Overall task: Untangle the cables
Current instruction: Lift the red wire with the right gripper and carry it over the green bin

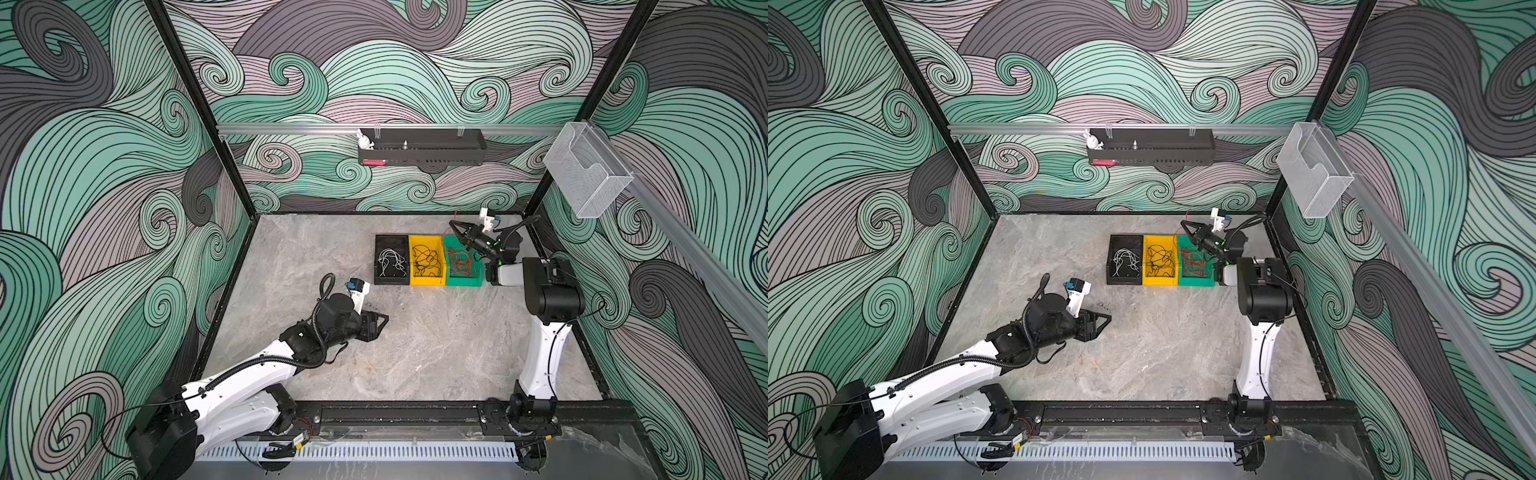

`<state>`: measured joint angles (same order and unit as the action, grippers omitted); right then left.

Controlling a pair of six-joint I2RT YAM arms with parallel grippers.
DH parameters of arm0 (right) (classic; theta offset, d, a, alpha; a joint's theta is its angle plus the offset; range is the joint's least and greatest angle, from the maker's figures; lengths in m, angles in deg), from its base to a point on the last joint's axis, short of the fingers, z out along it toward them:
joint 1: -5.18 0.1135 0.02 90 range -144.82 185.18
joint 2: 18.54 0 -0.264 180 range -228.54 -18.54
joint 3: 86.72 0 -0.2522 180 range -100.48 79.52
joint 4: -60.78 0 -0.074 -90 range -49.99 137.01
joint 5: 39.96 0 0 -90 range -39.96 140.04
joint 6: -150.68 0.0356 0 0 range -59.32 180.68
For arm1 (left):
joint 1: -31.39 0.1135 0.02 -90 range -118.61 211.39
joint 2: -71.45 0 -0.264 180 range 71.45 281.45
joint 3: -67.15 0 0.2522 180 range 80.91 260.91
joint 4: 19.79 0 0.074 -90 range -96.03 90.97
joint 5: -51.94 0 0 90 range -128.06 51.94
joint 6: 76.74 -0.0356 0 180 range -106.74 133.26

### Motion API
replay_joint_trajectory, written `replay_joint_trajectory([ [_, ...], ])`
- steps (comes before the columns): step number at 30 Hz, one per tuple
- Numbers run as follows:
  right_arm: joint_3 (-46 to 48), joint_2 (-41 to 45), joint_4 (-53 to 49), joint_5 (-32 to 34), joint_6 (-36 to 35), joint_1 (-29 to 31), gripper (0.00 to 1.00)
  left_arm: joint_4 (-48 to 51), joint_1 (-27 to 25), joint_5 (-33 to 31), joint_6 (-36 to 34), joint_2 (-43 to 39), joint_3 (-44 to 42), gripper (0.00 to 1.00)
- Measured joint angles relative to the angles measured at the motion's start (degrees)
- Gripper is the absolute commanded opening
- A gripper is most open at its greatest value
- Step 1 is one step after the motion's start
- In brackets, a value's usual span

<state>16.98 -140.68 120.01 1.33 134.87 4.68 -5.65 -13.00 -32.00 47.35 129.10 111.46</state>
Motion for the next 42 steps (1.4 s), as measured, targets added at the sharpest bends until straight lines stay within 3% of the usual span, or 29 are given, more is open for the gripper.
replay_joint_trajectory([
  [10, 9.73, 9.97, -9.57, 0.2, -14.01, -1.68, 0.0, 0.04, 0.0, 0.13, 0.33, 0.0, -0.02, 0.56],
  [21, 12.74, 20.44, -31.74, 6.12, -33.59, -2.58, 0.0, 0.02, 0.0, 0.15, 0.85, 0.0, -0.07, 0.55],
  [33, 7.1, 20.81, -55.93, 18.4, -48.33, 2.71, 0.0, 0.02, 0.0, 0.35, 1.46, 0.02, -0.09, 0.55],
  [42, 1.53, 17.46, -66.64, 26.53, -51.23, 4.55, 0.0, 2.21, 0.0, 0.31, 1.36, -0.9, -0.07, 0.55],
])
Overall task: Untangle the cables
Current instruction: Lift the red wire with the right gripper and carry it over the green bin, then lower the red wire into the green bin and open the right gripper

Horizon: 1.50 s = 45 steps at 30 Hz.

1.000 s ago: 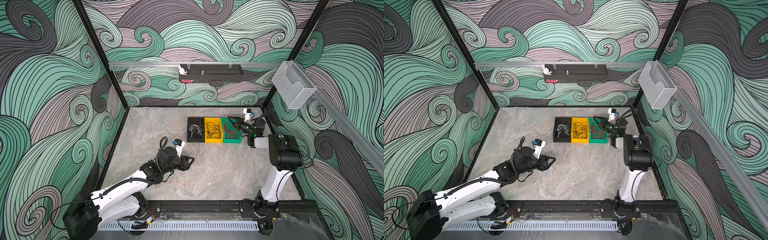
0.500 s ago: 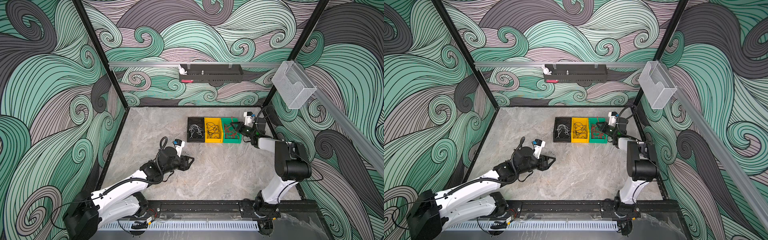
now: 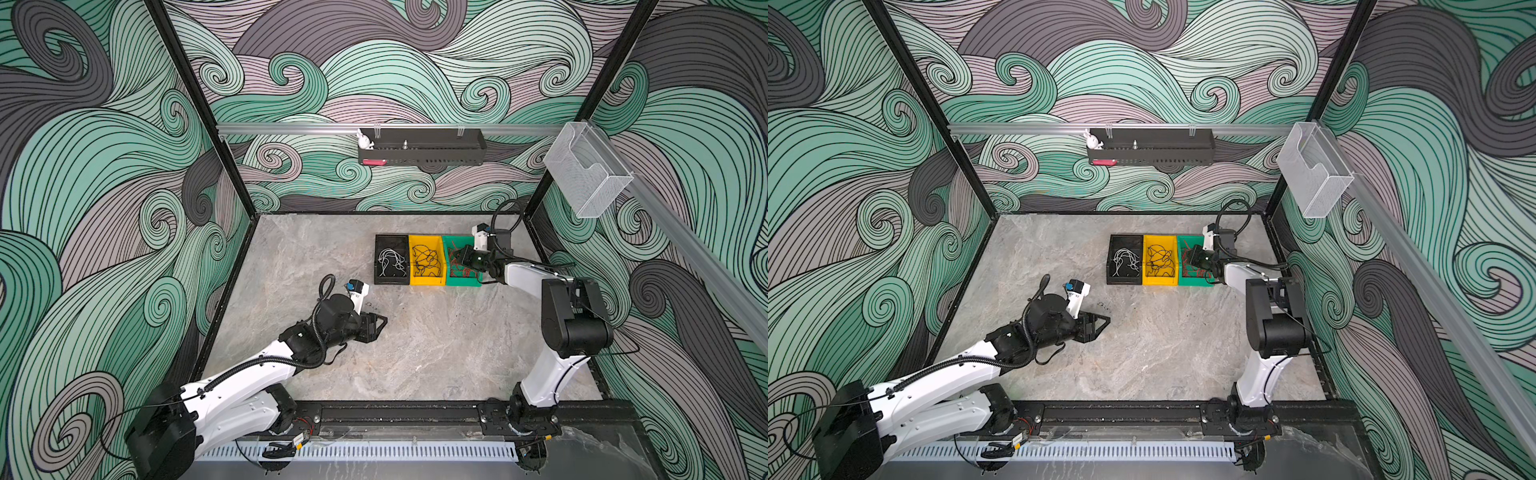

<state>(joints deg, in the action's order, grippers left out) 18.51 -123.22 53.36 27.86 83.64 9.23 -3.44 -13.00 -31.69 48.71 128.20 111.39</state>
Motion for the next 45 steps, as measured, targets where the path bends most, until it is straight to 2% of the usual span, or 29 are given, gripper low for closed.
replay_joint_trajectory([
  [8, -4.02, -2.38, -7.61, 4.85, -0.28, 0.9, 0.0, 0.28, 0.0, -1.25, 0.24, -4.52, -1.86, 0.55],
  [23, -12.39, -8.22, -17.57, 16.0, -0.46, 4.61, 0.04, 0.44, 0.0, -3.39, 0.66, -7.02, -2.62, 0.55],
  [26, -13.22, -8.83, -18.43, 16.15, -0.59, 4.57, 0.08, 0.5, 0.0, -3.54, 0.68, -7.54, -2.64, 0.55],
  [30, -13.33, -8.74, -20.11, 15.91, -1.18, 4.57, 0.25, 0.61, 0.0, -3.91, 0.74, -7.89, -2.67, 0.55],
  [35, -13.31, -6.8, -23.15, 15.93, -1.84, 4.61, 0.27, 0.83, 0.0, -4.52, 0.76, -7.91, -3.02, 0.55],
  [39, -13.33, -3.93, -25.44, 16.22, -2.54, 4.61, 0.38, 0.9, 0.0, -4.74, 0.76, -8.48, -3.56, 0.55],
  [45, -13.35, -1.2, -27.39, 16.68, -3.1, 4.63, 0.39, 0.92, 0.0, -5.53, 0.72, -10.05, -3.63, 0.55],
])
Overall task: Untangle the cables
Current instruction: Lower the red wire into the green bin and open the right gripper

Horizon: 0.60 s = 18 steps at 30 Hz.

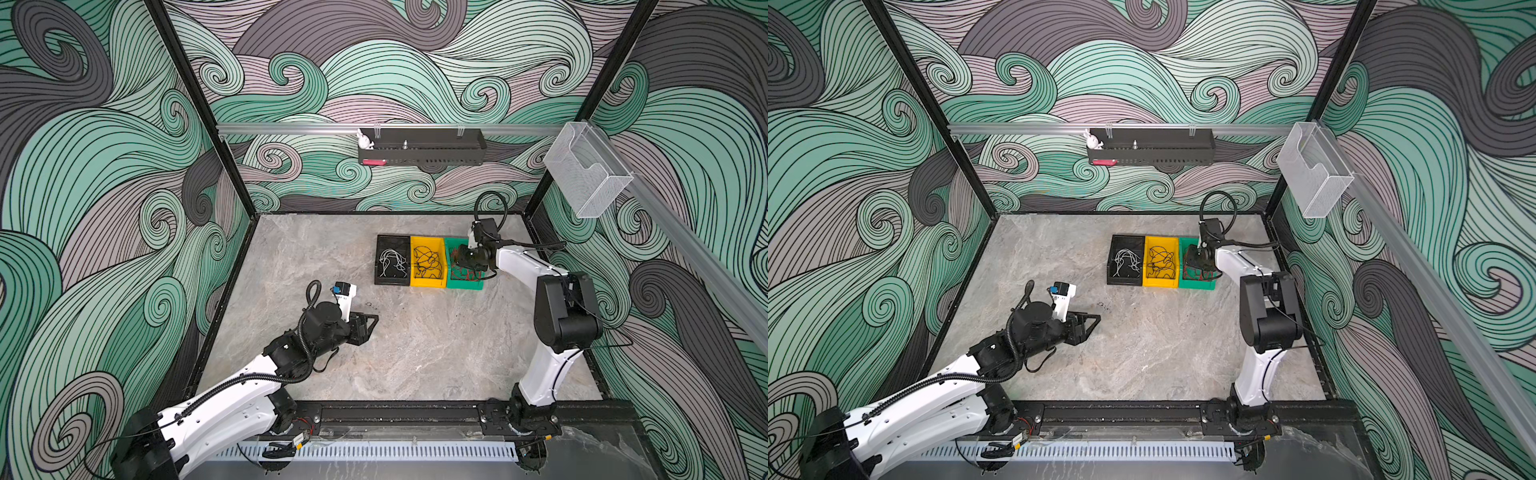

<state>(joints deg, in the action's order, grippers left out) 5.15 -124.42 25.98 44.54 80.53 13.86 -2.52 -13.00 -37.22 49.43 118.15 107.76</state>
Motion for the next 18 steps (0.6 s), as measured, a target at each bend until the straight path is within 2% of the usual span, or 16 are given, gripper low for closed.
replay_joint_trajectory([
  [7, 0.02, 4.13, -1.27, 0.61, -0.61, 0.0, 0.41, 0.74, 0.0, -1.33, -0.11, -1.73, -0.39, 0.55],
  [13, 0.04, 9.92, -2.1, 1.03, -1.4, 0.0, 0.5, 2.73, 0.31, -2.4, -0.13, -1.97, -0.52, 0.56],
  [18, 0.04, 12.07, -2.36, 1.01, -2.12, 0.0, 0.51, 3.91, 0.87, -3.17, -0.13, -1.99, -0.52, 0.56],
])
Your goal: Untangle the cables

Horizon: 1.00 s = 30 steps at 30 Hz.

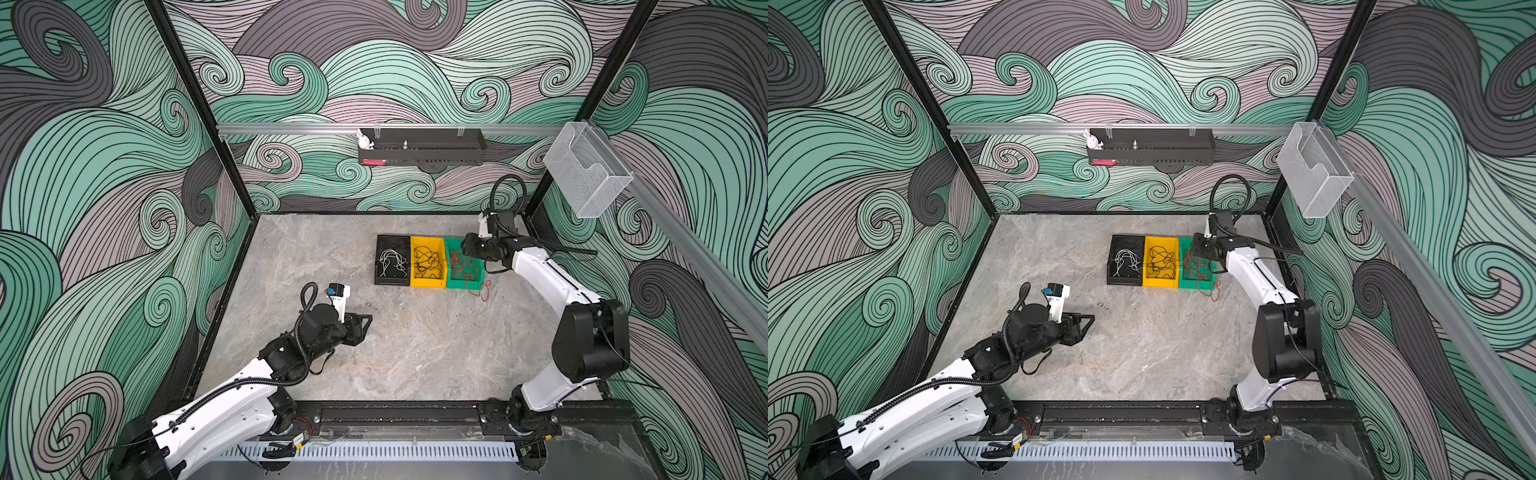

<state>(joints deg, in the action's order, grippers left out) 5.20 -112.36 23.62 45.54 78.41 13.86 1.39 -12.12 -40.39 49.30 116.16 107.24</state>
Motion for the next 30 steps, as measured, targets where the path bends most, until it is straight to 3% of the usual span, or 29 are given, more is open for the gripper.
replay_joint_trajectory([
  [5, 2.67, 0.46, -0.17, 0.17, -0.44, 0.0, 0.61, 0.66, 0.33, -0.11, 0.04, -0.66, 0.0, 0.56],
  [8, 6.25, 1.79, -0.5, 1.33, -0.11, 0.0, 0.78, 0.74, 0.39, -0.13, 0.11, -0.72, 0.0, 0.56],
  [16, 15.47, 9.2, -1.07, 5.86, 0.79, -0.04, 0.79, 0.7, 0.74, -0.09, 0.15, -0.52, 0.0, 0.56],
  [21, 17.97, 10.47, -0.04, 7.65, 1.29, -1.14, 0.73, 0.35, 0.81, -0.04, 0.17, 0.15, -0.39, 0.56],
  [27, 19.1, 8.48, 1.03, 7.52, 1.75, -2.67, 0.56, 0.26, 1.22, 0.13, 0.2, 0.61, -0.68, 0.56],
  [30, 19.08, 7.37, 1.68, 7.5, 1.55, -2.67, 0.41, 0.26, 1.38, 0.2, 0.22, 0.61, -0.7, 0.56],
])
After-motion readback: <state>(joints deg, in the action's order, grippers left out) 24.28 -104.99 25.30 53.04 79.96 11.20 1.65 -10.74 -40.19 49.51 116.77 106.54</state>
